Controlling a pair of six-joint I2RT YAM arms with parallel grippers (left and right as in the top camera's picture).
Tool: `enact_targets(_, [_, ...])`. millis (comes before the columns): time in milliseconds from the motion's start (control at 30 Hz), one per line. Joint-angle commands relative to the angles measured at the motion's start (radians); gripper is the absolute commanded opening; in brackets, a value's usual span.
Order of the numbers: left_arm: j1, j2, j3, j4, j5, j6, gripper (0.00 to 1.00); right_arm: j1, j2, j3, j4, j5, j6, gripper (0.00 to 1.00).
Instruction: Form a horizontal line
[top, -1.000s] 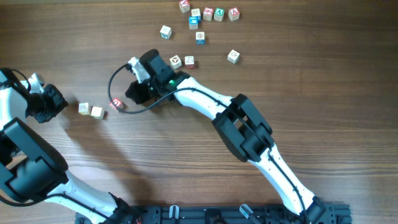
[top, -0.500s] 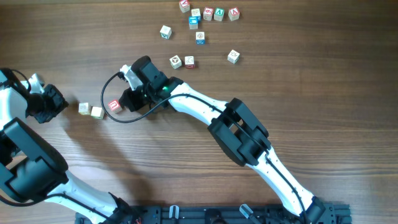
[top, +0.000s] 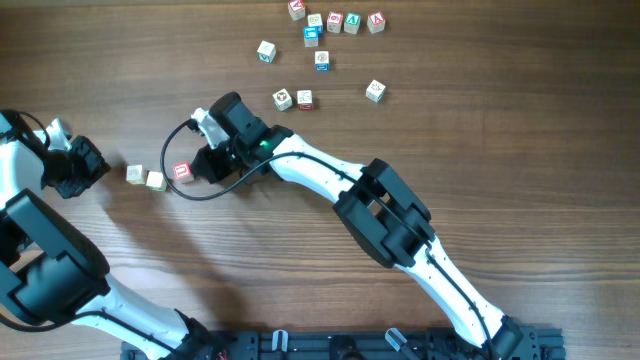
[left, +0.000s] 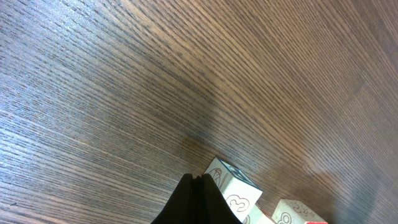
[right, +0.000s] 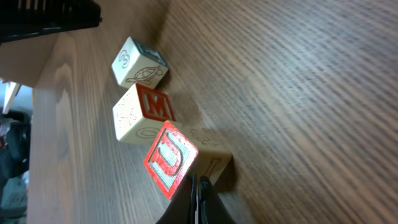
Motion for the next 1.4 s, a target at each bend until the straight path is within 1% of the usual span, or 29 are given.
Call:
enact_targets(0, [0.003, -0.021, 0.016, -0.002, -0.009, 0.001, 0.04, 0.008, -0.009, -0.005, -0.001, -0.034, -0.021, 0.05])
enact_targets(133, [0.003, -0.021, 0.016, -0.005, -0.009, 0.001, 0.04, 0.008, -0.009, -0.005, 0.000, -0.076, -0.021, 0.05])
enact_targets(367, [0.003, -0.021, 0.016, -0.006, -0.009, 0.001, 0.04, 0.008, -0.009, -0.005, -0.002, -0.073, -0.022, 0.05])
enact_targets(600, [0.003, -0.021, 0.016, -0.007, -0.010, 0.001, 0.04, 0.005, -0.009, -0.005, -0.051, -0.002, -0.028, 0.05])
enact_targets(833, [0.003, -0.021, 0.016, -0.004, -0.013, -0.001, 0.04, -0.009, -0.009, -0.005, -0.070, -0.003, -0.018, 0.05])
enact_targets(900, [0.003, -0.021, 0.016, -0.004, -0.013, -0.022, 0.04, -0.009, -0.009, -0.005, -0.078, -0.003, -0.018, 0.05])
enact_targets(1000, [0.003, -0.021, 0.005, 0.009, -0.013, -0.100, 0.04, -0.004, -0.009, -0.006, -0.085, -0.003, -0.017, 0.04])
enact_targets(1200, [0.003, -0.021, -0.033, 0.064, -0.013, -0.125, 0.04, 0.000, -0.009, -0.006, -0.086, -0.003, -0.017, 0.04])
enact_targets(1367, [0.003, -0.021, -0.076, 0.134, -0.013, -0.214, 0.04, 0.000, -0.009, -0.006, -0.084, -0.002, 0.009, 0.05])
